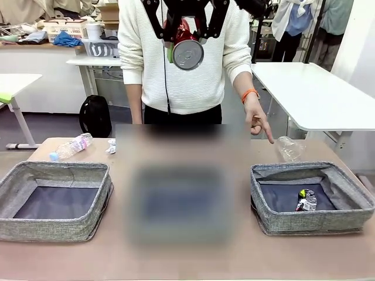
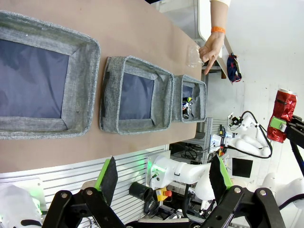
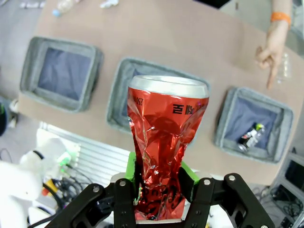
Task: Sort the waste into the appropriate baskets.
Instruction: Place the picked waste into the Fabric basket indicated by the person.
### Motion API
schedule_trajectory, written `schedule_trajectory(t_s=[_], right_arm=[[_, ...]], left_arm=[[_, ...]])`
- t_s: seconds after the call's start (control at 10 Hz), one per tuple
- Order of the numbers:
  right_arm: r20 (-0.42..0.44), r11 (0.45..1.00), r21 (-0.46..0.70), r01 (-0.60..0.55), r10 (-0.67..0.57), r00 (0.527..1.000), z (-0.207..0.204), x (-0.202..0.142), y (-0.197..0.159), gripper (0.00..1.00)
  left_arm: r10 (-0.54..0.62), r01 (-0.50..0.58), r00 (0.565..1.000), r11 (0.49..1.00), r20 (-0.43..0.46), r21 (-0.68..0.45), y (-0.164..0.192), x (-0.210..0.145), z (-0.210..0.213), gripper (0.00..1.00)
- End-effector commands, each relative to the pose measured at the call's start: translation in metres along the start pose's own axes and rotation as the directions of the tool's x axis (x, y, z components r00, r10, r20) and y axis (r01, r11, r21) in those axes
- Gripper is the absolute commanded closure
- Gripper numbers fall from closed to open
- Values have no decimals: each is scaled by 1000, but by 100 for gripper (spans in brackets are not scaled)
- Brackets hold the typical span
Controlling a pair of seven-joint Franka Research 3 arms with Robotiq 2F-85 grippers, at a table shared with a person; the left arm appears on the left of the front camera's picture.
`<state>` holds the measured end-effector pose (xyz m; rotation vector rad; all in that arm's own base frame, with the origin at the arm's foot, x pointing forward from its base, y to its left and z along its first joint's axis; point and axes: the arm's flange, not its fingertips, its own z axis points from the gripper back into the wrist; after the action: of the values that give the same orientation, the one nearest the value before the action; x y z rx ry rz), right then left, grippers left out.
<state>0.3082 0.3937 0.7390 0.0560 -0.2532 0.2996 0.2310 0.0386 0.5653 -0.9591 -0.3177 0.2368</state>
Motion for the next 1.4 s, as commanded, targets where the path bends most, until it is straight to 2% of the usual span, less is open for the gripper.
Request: schedule_trajectory(t_s=[0.0, 0.5, 0.6, 0.7, 0.8, 1.0, 1.1, 1.2, 1.3], right_arm=[[7, 1000, 11, -5, 5, 1000, 4, 0, -1, 66], [0, 1000, 0, 0, 0, 1000, 0, 0, 0, 66], [-45, 998, 16, -60, 61, 997, -27, -7, -31, 66], [-101, 999, 14, -33, 34, 994, -59, -21, -71, 66], [-167, 998, -26, 50, -54, 985, -95, -42, -114, 66], [-253, 970, 75, 232, -207, 945, -159, -84, -197, 66], [-270, 946, 177, 273, -220, 937, -178, -97, -227, 66], [-257, 930, 224, 290, -231, 939, -197, -107, -255, 66], [-267, 919, 223, 326, -264, 927, -223, -114, -285, 66]], left_arm=[[-17, 17, 1000, 1000, 1, -19, 0, 1, 0, 0], [-17, 17, 1000, 1000, 1, -19, 0, 1, 0, 0], [-17, 17, 1000, 1000, 1, -19, 0, 1, 0, 0], [-17, 17, 1000, 1000, 1, -19, 0, 1, 0, 0], [-17, 17, 1000, 1000, 1, -19, 0, 1, 0, 0], [-17, 17, 1000, 1000, 1, -19, 0, 1, 0, 0], [-17, 17, 1000, 1000, 1, -19, 0, 1, 0, 0], [-17, 17, 1000, 1000, 1, -19, 0, 1, 0, 0], [-17, 17, 1000, 1000, 1, -19, 0, 1, 0, 0]])
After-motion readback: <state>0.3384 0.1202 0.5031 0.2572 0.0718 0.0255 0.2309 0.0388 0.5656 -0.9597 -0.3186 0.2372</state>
